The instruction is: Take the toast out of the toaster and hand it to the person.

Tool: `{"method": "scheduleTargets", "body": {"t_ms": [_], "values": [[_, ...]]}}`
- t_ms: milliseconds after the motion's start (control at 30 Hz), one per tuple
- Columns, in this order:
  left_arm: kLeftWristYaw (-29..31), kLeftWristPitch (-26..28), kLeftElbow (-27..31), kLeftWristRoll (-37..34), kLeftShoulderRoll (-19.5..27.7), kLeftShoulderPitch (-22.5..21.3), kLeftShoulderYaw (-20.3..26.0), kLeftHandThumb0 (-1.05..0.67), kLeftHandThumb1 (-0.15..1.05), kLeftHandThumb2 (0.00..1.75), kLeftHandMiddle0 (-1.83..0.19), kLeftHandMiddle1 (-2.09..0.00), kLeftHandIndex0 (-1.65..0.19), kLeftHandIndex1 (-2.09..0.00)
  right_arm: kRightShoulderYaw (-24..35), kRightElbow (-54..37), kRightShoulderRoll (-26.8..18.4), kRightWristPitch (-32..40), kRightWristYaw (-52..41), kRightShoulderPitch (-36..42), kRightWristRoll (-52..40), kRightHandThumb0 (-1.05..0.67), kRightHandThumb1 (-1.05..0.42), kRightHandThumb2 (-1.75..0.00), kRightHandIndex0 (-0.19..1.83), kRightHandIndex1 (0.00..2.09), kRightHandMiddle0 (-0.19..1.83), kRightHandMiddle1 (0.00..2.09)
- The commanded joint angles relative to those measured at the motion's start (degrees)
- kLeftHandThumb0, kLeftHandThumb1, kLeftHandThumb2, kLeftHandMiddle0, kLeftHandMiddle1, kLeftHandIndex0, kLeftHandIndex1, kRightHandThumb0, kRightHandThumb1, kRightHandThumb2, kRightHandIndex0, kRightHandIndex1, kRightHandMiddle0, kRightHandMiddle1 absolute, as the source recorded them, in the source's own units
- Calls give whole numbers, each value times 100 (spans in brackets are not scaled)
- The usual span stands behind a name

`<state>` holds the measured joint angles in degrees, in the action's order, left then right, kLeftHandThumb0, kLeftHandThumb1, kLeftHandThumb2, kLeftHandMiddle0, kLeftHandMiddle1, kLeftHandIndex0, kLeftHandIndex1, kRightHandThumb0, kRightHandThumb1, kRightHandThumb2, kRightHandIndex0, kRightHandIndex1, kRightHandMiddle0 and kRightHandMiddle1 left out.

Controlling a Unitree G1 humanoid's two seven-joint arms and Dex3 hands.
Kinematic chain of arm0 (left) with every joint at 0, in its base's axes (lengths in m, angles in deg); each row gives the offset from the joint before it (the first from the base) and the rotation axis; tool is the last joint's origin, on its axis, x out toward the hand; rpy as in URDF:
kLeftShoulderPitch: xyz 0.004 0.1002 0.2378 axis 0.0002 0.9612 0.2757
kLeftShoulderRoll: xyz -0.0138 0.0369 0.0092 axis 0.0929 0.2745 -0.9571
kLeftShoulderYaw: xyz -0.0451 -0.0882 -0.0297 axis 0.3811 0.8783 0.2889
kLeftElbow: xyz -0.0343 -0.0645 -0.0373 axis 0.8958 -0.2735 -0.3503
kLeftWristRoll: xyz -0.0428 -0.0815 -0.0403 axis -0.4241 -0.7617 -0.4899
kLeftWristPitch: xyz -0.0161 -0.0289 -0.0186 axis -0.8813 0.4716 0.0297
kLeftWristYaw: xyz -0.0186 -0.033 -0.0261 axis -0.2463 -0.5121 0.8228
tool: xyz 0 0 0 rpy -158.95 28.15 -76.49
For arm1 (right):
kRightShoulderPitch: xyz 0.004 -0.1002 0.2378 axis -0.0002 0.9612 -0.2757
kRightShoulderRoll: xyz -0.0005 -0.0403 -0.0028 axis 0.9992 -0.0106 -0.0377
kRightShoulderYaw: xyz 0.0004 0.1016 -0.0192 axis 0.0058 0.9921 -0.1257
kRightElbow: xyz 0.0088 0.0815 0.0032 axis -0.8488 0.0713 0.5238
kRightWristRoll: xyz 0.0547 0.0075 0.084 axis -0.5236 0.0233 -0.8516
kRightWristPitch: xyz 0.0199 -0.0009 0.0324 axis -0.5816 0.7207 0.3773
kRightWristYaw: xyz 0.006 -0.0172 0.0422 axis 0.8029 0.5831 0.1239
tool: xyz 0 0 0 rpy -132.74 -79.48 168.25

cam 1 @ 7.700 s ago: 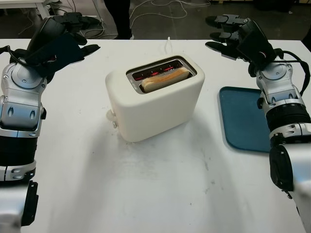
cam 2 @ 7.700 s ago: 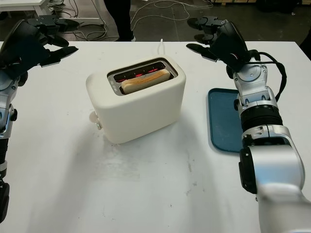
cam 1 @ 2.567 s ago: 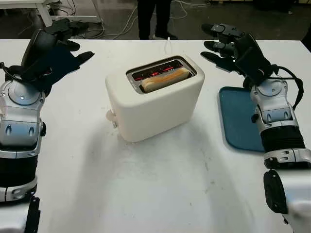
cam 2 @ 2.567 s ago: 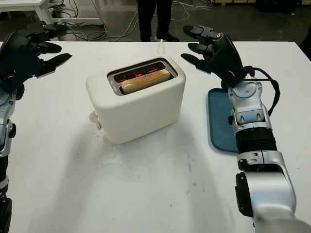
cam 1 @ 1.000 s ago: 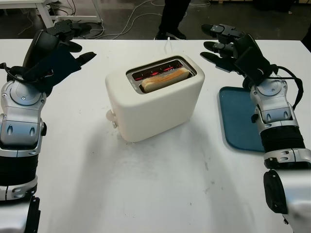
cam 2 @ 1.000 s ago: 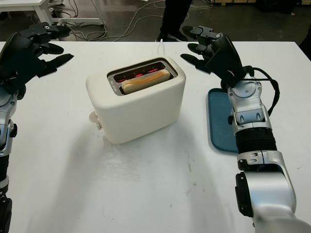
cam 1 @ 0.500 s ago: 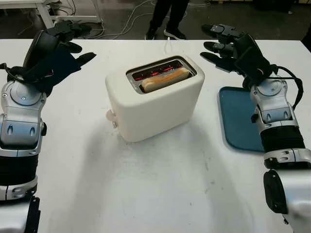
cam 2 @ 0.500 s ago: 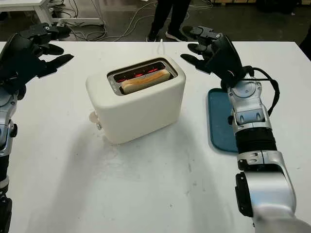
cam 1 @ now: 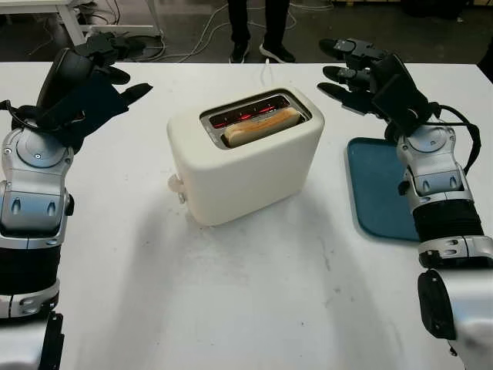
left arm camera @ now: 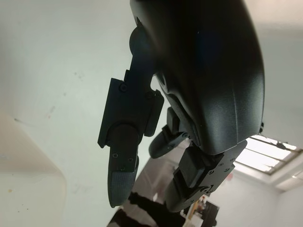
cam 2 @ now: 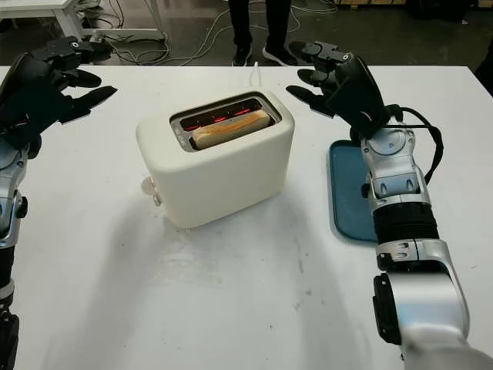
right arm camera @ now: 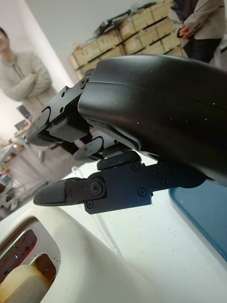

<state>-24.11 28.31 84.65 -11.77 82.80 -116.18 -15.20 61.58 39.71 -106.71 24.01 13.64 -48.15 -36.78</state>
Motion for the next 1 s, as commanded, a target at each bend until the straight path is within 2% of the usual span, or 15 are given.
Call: {"method": "scheduleTargets", "body": {"t_ms": [0,333,967], "values": [[-8,56,58,97,45,-63,-20,-51,92,18,-22,-93,-43,-37,21,-22,-13,-12,-8,53,-35,-47,-92,-14,54,1,49,0],[-13,-75,-14,82,53,-58,-11,-52,92,19,-24,-93,-45,-38,27,-66,-17,45,-12,67,-41,-46,-92,-14,53,0,49,0],[-22,126,89,111,44,-56,-15,-48,92,18,-24,-91,-44,-37,6,-39,-8,58,-1,63,-14,-42,-92,-14,53,0,49,0]]}}
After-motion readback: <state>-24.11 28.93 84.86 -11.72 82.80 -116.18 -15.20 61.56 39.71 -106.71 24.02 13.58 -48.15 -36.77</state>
